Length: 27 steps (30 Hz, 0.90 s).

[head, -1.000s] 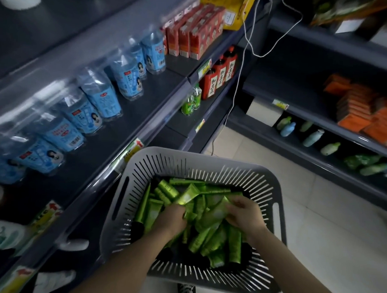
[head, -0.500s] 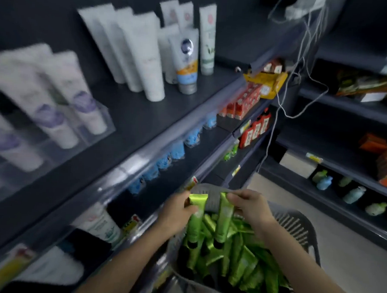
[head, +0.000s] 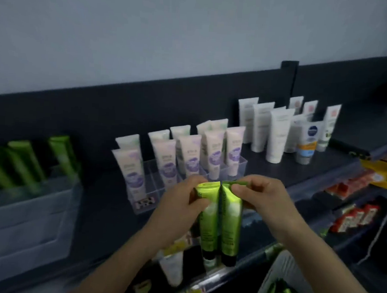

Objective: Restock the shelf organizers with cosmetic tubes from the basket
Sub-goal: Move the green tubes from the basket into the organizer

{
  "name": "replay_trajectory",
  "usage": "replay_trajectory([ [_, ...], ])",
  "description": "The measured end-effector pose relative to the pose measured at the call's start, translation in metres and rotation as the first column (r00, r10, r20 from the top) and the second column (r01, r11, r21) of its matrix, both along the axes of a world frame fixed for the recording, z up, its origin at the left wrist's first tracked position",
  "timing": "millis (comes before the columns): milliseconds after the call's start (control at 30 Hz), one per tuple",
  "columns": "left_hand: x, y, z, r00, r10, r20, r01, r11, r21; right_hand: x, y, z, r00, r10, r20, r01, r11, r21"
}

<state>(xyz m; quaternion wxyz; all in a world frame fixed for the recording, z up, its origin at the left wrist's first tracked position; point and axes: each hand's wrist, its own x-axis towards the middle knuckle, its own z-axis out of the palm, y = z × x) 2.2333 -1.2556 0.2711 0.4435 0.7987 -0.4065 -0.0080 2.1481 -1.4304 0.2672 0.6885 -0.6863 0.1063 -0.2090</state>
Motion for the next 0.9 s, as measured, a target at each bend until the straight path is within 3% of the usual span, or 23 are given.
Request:
replay_trajectory([
  [267, 0.033, 0.127, 0.054, 0.983, 0.181, 0.031, -0.176, 0.976, -0.129, 0.058, 0.118, 0.058, 0.979, 0.170, 0.110, -0.156, 0.980, -0.127],
  [500, 0.070, 0.237, 0.083, 0.866, 0.482, 0.133, -0.451, 0.867, -0.210, 0.122, 0.213, 0.080, 0.944, 0.244, 0.220, -0.215, 0.966, -0.146],
  [733, 0.120, 0.292, 0.089, 0.657, 0.696, 0.291, -0.656, 0.717, -0.235, 0.187, 0.279, 0.088, 0.940, 0.178, 0.291, -0.132, 0.976, -0.172],
  [900, 0.156, 0.309, 0.063, 0.641, 0.713, 0.284, -0.709, 0.692, -0.137, 0.228, 0.302, 0.072, 0.948, 0.137, 0.287, -0.049, 0.955, -0.294],
])
